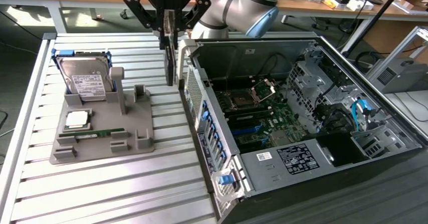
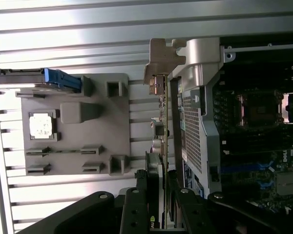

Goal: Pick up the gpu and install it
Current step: 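Pick up the gpu and move the gpu toward the slot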

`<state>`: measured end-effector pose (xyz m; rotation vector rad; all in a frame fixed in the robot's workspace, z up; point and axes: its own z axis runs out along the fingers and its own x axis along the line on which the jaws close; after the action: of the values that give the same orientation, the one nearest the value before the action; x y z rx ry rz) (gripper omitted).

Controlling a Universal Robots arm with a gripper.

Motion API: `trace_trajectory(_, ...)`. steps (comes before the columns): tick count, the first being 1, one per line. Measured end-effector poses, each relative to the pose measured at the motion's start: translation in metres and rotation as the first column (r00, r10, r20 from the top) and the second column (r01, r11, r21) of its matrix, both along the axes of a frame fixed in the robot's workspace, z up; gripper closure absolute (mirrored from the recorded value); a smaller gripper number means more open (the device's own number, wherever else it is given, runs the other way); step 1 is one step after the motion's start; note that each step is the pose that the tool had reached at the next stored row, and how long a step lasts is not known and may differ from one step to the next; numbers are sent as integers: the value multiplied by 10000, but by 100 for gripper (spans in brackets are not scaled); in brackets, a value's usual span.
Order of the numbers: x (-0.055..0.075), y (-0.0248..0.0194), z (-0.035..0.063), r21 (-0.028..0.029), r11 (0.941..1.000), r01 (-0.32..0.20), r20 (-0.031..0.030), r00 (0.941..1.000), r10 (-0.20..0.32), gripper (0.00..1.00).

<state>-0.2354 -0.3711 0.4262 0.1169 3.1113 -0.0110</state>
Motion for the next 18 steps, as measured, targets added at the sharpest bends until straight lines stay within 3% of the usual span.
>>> trace_trajectory(18,73,0,0,-86,10000,-1,1,10000,1,73)
